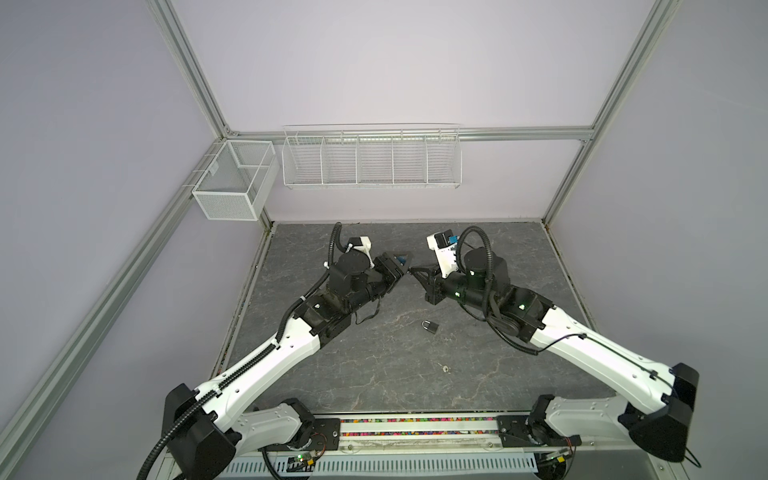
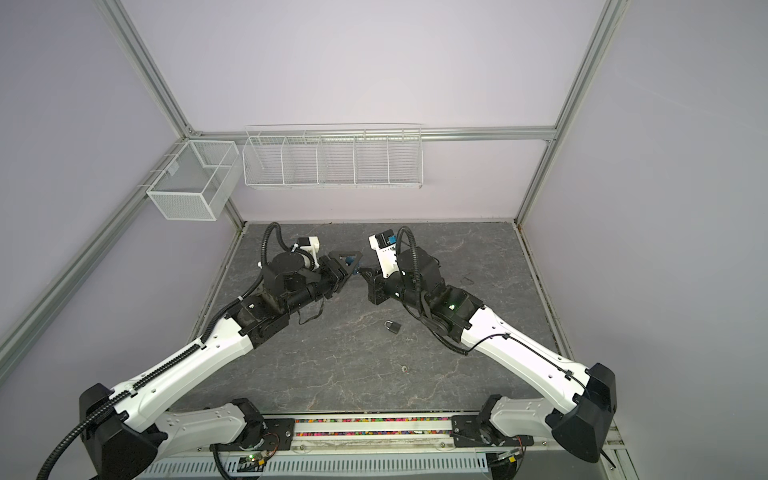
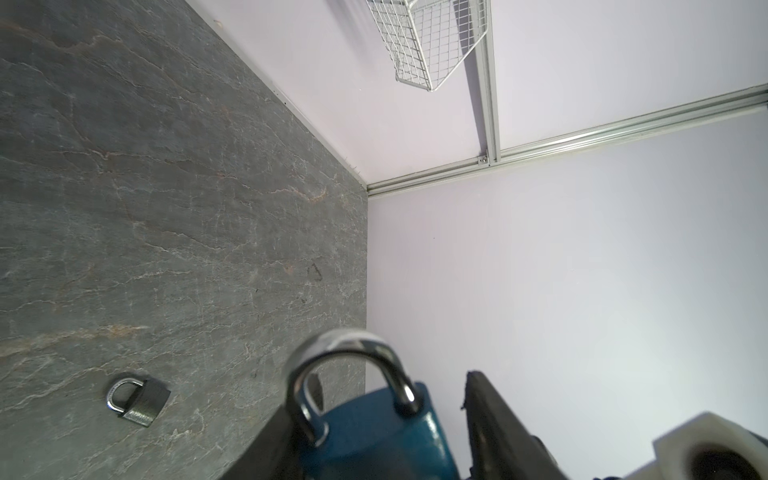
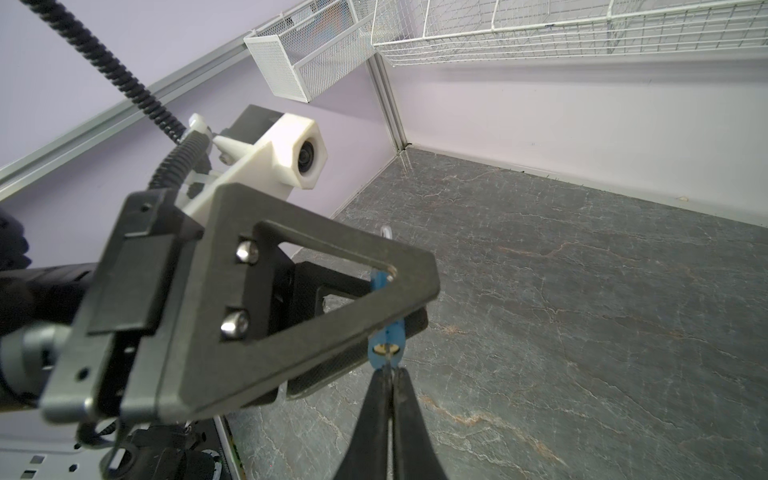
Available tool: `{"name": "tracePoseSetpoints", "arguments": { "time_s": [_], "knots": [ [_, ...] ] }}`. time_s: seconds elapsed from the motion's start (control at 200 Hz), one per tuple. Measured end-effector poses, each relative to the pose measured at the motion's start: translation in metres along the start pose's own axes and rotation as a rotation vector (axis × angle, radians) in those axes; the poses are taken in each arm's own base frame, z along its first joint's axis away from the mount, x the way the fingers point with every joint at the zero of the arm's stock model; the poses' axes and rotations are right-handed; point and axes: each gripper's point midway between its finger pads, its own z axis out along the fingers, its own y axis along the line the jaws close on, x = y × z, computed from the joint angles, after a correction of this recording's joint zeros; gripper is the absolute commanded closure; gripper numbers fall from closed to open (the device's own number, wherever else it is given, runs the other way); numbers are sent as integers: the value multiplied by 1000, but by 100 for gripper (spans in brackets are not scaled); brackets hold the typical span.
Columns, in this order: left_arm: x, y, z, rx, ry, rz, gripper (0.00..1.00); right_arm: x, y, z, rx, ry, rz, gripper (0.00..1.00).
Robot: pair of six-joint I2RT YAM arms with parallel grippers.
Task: Unlock with the key
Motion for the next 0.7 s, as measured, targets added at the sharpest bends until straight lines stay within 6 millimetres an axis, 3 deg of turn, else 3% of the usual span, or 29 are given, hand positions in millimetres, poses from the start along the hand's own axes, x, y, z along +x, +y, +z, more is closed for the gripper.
{"name": "tracePoseSetpoints", "arguments": {
  "time_s": [0.7],
  "knots": [
    [-6, 7, 3, -23, -25, -83, 69, 9, 2, 8, 25, -27, -127, 93]
  ]
}}
